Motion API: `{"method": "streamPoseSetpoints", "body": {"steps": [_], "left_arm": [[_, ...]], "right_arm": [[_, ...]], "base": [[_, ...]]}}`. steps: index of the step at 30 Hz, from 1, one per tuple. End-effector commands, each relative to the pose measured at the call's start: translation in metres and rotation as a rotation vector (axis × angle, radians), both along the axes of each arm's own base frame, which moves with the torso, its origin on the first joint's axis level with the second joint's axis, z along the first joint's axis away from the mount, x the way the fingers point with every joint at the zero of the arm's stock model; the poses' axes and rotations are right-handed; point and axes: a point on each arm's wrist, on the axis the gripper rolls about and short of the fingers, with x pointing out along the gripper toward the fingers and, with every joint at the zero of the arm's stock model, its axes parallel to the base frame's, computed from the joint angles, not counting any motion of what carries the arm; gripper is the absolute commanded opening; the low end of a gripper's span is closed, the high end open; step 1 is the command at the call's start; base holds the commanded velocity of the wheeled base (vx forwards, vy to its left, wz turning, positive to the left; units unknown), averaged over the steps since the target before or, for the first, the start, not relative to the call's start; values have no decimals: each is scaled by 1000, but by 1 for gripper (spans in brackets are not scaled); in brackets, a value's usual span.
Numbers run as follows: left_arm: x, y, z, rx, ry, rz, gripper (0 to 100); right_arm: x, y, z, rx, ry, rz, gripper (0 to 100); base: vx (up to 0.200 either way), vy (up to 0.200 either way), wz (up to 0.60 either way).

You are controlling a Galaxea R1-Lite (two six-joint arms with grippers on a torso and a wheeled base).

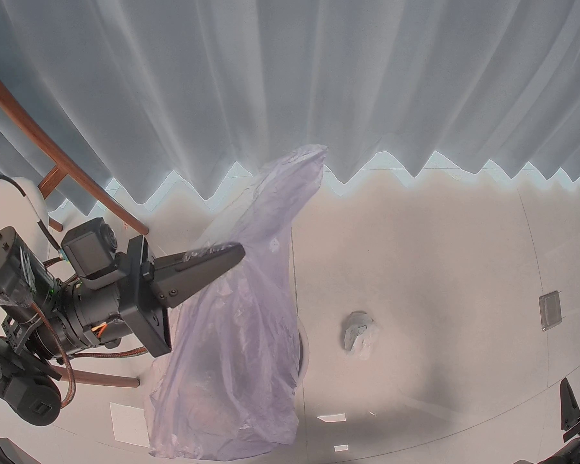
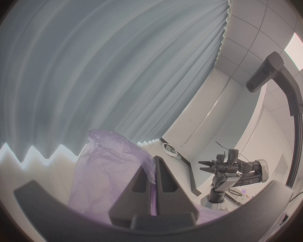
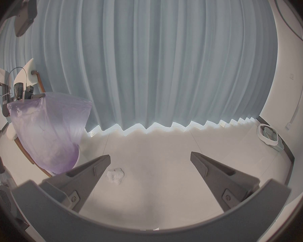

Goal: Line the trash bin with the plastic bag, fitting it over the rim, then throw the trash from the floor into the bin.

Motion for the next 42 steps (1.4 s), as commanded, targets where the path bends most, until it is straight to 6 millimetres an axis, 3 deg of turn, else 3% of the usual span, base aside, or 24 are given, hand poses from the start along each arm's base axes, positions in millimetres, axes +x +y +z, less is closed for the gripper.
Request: {"method": "streamPoseSetpoints", "body": {"steps": [1,13,21,30,39,42], "left_arm": [[-6,4,9,-17,-31,2,0],[-4,10,3,28,-72,63,0],[22,10,-28,65,46,224,0],[19,14,-40,86,102,255,0],[9,32,-28,102,43,351,0],[-4,41,-23,145,96,369,0]], "right_arm": [[0,0,-5,0,3,0,100],[0,0,-5,0,1,0,100],[0,0,-5,0,1,-1,100],[0,0,-5,0,3,-1,100],[0,0,-5,0,1,-1,100],[0,0,-5,0,3,-1,100]], "base": [[0,0,0],[0,0,0],[0,0,0],[0,0,0],[0,0,0],[0,0,0]]}}
